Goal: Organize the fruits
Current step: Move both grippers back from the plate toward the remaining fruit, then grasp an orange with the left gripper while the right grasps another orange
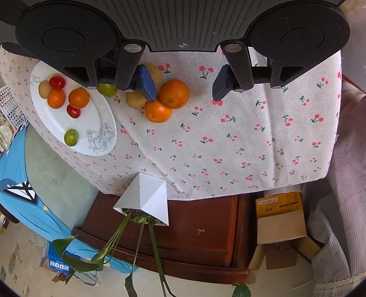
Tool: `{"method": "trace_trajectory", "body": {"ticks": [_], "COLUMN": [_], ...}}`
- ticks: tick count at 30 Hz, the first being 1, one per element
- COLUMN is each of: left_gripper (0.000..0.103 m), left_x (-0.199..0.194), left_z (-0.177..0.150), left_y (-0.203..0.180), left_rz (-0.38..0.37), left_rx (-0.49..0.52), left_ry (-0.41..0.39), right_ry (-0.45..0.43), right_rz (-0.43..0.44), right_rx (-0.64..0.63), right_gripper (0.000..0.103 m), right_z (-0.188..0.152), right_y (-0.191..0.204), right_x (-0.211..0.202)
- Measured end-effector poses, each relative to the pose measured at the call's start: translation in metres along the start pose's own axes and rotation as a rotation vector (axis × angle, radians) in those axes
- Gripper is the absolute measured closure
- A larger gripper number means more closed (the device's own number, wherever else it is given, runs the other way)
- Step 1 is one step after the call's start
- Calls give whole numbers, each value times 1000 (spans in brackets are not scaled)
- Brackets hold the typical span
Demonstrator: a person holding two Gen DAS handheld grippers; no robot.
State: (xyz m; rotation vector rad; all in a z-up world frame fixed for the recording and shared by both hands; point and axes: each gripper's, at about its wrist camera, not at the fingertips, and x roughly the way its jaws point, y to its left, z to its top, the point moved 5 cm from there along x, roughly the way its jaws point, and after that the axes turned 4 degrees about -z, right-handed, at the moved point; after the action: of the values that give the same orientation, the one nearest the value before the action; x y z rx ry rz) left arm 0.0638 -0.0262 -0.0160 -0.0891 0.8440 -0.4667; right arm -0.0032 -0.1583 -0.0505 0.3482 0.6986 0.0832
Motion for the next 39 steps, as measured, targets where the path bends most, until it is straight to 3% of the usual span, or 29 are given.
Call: {"method": "trace_trajectory", "body": {"ticks": [8,20,29,39], "left_gripper": [58,58,74,74], "left_x": [-1,16,15,15], "left_z": [-1,1,0,-3], "left_y": [-6,4,0,-3], "left_rz": [-29,1,4,21], "left_rx": [3,-55,-27,22], "left_ry": [-5,-8,-22,-23], "right_ry": [8,-13,-37,-29], "right_rz": [-2,-12,-27,-27], "right_rx": [-18,1,-45,-61], "right_gripper": [85,76,71,75], "right_z": [-3,1,2,2], "right_y": [-1,1,9,9], "right_x": [-8,1,7,5]}}
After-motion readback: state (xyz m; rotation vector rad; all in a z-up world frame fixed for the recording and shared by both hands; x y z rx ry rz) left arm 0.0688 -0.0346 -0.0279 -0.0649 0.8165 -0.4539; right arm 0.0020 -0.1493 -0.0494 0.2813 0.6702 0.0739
